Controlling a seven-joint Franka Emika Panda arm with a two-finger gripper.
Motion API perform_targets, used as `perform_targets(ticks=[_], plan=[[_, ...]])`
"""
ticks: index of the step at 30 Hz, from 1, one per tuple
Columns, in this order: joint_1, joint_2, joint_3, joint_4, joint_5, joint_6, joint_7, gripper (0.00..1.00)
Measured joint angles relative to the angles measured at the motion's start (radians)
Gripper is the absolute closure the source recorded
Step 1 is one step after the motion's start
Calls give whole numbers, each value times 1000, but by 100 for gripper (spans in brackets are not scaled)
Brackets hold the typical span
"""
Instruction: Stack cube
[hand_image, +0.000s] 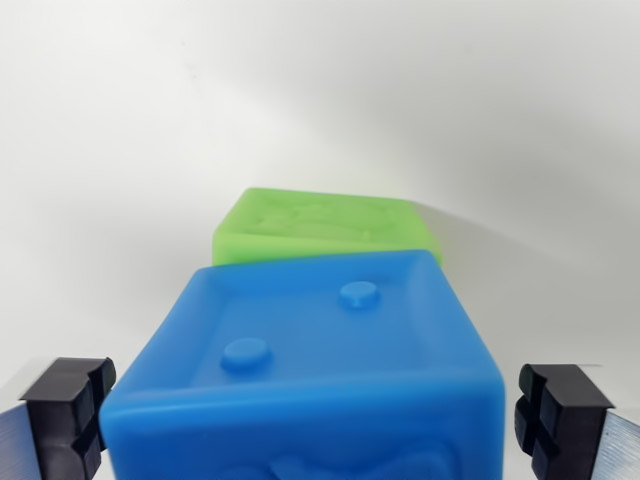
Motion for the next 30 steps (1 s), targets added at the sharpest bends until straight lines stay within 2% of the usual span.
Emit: perform_targets(ticks=[13,30], plan=[[-2,-62,4,-6,6,-51,-5,0],[-3,-192,8,-10,32,-175,-20,0]])
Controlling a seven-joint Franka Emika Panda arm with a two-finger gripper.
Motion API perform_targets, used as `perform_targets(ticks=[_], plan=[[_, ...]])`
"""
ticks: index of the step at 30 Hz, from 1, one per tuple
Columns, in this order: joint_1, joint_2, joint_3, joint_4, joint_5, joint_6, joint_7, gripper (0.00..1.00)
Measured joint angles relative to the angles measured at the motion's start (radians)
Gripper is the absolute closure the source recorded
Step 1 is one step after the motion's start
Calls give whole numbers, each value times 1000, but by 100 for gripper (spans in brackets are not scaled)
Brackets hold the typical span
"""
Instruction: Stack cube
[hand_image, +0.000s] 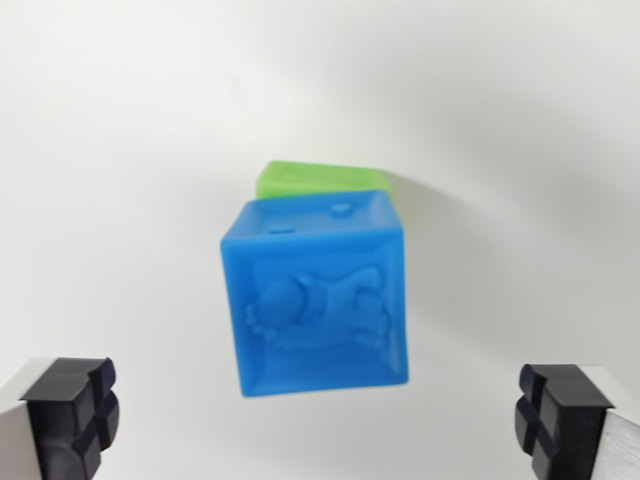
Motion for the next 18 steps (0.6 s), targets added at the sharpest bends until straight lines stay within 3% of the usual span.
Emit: perform_targets(ticks=[18], plan=[[0,-141,1,39,21,-178,-15,0]])
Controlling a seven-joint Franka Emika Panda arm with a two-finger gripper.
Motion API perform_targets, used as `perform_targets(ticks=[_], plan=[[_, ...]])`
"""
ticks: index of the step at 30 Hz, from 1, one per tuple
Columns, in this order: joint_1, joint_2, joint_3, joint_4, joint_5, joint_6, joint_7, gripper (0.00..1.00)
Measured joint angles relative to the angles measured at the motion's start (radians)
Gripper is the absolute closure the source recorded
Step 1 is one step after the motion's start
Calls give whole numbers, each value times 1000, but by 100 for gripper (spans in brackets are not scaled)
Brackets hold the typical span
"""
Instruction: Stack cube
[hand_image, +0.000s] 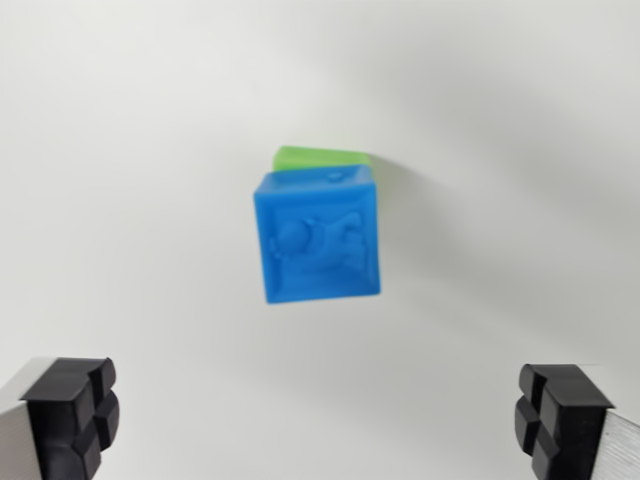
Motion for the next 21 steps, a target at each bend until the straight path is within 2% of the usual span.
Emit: perform_targets(ticks=[12,21], plan=[[0,-73,0,55,9,-128,-7,0],[0,-108,0,98,12,-205,-10,0]])
